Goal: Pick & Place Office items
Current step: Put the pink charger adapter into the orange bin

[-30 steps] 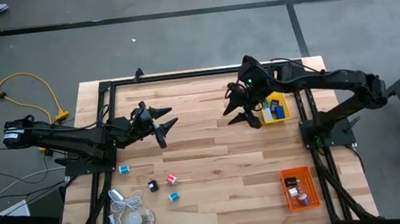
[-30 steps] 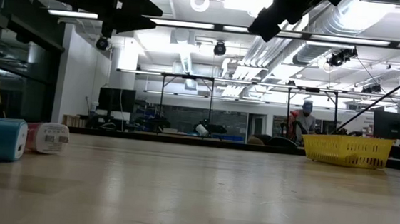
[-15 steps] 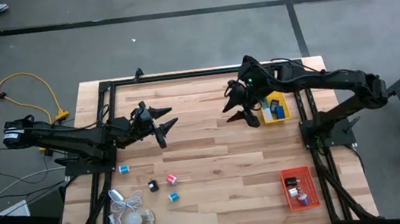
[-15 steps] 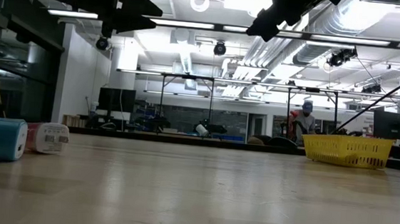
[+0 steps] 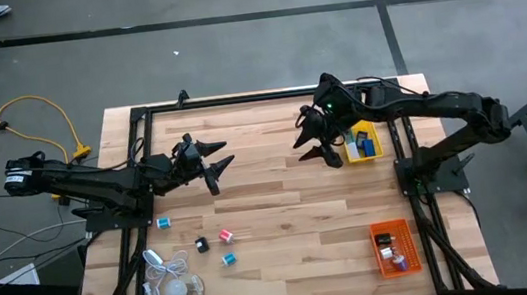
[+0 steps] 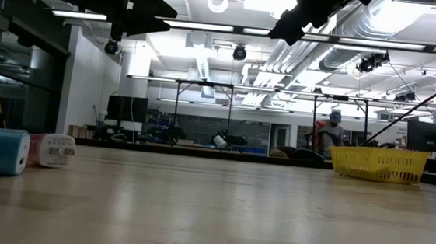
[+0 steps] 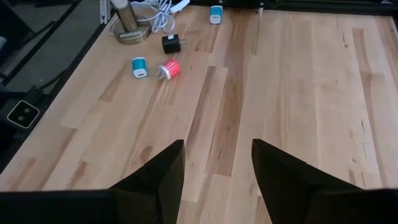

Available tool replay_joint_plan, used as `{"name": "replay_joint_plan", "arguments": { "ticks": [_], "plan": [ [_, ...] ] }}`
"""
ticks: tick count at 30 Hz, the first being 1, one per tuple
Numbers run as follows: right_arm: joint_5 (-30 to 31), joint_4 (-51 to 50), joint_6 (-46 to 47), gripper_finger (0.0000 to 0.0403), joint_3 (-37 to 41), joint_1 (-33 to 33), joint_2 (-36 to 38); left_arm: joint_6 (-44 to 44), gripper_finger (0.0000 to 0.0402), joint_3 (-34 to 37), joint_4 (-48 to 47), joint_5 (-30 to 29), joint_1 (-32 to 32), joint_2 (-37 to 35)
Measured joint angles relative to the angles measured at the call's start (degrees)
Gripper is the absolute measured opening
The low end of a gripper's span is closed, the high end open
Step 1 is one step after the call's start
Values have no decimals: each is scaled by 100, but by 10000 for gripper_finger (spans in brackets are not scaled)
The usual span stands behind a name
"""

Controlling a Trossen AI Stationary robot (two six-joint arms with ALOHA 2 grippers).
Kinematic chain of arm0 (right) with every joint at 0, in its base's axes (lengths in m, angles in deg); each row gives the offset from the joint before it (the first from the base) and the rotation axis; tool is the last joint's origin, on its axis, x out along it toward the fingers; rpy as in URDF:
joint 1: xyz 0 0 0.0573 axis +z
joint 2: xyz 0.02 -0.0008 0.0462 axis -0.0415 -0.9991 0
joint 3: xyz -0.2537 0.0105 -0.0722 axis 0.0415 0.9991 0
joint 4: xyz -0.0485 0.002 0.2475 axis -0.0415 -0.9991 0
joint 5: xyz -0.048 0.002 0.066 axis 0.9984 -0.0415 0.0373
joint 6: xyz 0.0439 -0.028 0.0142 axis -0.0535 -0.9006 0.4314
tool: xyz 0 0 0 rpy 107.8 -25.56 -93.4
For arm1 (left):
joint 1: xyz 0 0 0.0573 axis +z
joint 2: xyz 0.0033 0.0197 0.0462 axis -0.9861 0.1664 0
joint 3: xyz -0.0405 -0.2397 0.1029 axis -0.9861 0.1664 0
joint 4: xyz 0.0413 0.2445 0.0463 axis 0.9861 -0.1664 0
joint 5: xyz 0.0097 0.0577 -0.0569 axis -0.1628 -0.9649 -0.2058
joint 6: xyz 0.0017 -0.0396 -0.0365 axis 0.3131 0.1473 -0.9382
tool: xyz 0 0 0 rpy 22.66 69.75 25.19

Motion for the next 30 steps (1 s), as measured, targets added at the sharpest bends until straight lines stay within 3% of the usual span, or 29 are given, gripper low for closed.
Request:
{"name": "replay_joint_plan", "arguments": {
  "ticks": [30],
  "plan": [
    [-2,15,2,174,0,0,0,-163,218,0,84,0,-45,2]
  ]
}}
